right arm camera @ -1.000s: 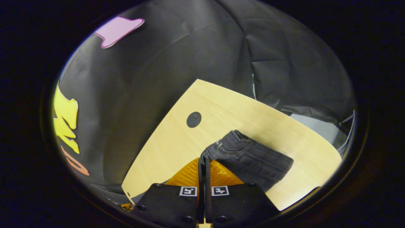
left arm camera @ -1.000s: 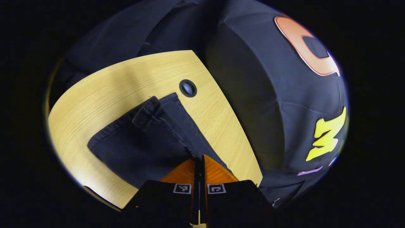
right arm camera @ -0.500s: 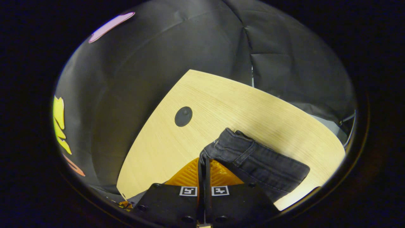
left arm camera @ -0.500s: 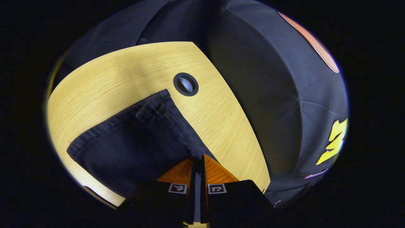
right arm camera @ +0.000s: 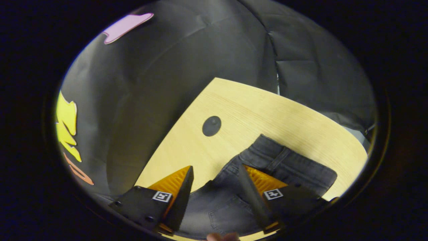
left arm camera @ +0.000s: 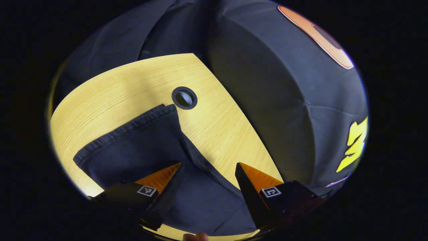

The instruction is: Grasp the waist and the cuffs of the jeans and fold them to make the two legs overlap; first hold the waist and fold one-third of the jeans toward the cuffs, then hold the cuffs and fold the remaining one-third in the same direction to finish folding.

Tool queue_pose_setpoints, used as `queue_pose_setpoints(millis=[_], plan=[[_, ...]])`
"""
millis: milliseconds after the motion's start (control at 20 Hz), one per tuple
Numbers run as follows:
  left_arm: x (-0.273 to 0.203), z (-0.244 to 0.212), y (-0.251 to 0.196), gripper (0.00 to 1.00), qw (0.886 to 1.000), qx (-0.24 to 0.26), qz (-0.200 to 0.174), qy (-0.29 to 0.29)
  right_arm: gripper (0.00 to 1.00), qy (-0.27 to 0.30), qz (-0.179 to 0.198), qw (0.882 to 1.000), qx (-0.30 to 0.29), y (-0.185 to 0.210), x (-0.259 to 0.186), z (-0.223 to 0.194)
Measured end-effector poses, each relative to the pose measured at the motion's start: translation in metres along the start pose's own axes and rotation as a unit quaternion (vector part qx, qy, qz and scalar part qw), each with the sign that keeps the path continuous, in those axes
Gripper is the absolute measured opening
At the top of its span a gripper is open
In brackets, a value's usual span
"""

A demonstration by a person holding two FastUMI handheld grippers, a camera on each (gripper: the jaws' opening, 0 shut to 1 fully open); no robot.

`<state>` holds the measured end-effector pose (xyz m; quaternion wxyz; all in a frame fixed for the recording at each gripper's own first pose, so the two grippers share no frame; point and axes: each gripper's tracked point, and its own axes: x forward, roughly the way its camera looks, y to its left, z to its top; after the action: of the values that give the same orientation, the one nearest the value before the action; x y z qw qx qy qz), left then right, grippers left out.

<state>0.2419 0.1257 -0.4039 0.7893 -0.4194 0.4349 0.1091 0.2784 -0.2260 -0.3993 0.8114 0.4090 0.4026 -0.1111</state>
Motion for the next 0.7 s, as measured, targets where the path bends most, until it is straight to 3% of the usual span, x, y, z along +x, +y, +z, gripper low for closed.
queue_pose_setpoints(millis=[50, 150, 250, 450, 500, 550, 600, 650, 700], plan=[[-0.009, 0.001, -0.008, 0.98, 1.000, 0.008, -0.003, -0.006, 0.87, -0.009, 0.004, 1.000, -0.011, 0.005, -0.011, 0.004], [-0.036, 0.008, -0.028, 0.99, 0.998, 0.050, -0.009, -0.034, 0.87, -0.033, 0.016, 0.998, -0.050, 0.021, -0.038, 0.011], [-0.077, 0.024, -0.059, 0.99, 0.989, 0.116, -0.024, -0.089, 0.87, -0.066, 0.046, 0.992, -0.096, 0.049, -0.079, 0.017], [-0.180, 0.034, -0.138, 0.99, 0.944, 0.244, -0.076, -0.208, 0.87, -0.156, 0.098, 0.963, -0.196, 0.101, -0.189, 0.010], [-0.202, 0.030, -0.153, 0.98, 0.931, 0.265, -0.089, -0.233, 0.79, -0.178, 0.109, 0.954, -0.213, 0.112, -0.219, 0.002], [-0.224, 0.025, -0.159, 0.98, 0.919, 0.283, -0.094, -0.259, 0.79, -0.201, 0.112, 0.945, -0.232, 0.117, -0.246, -0.007], [-0.241, 0.017, -0.162, 0.98, 0.906, 0.302, -0.094, -0.281, 0.87, -0.217, 0.105, 0.938, -0.248, 0.116, -0.264, -0.014], [-0.255, 0.006, -0.169, 0.98, 0.895, 0.320, -0.086, -0.300, 0.79, -0.237, 0.096, 0.928, -0.269, 0.111, -0.285, -0.025], [-0.265, -0.006, -0.171, 0.98, 0.883, 0.335, -0.076, -0.319, 0.85, -0.262, 0.082, 0.917, -0.289, 0.105, -0.303, -0.031]])
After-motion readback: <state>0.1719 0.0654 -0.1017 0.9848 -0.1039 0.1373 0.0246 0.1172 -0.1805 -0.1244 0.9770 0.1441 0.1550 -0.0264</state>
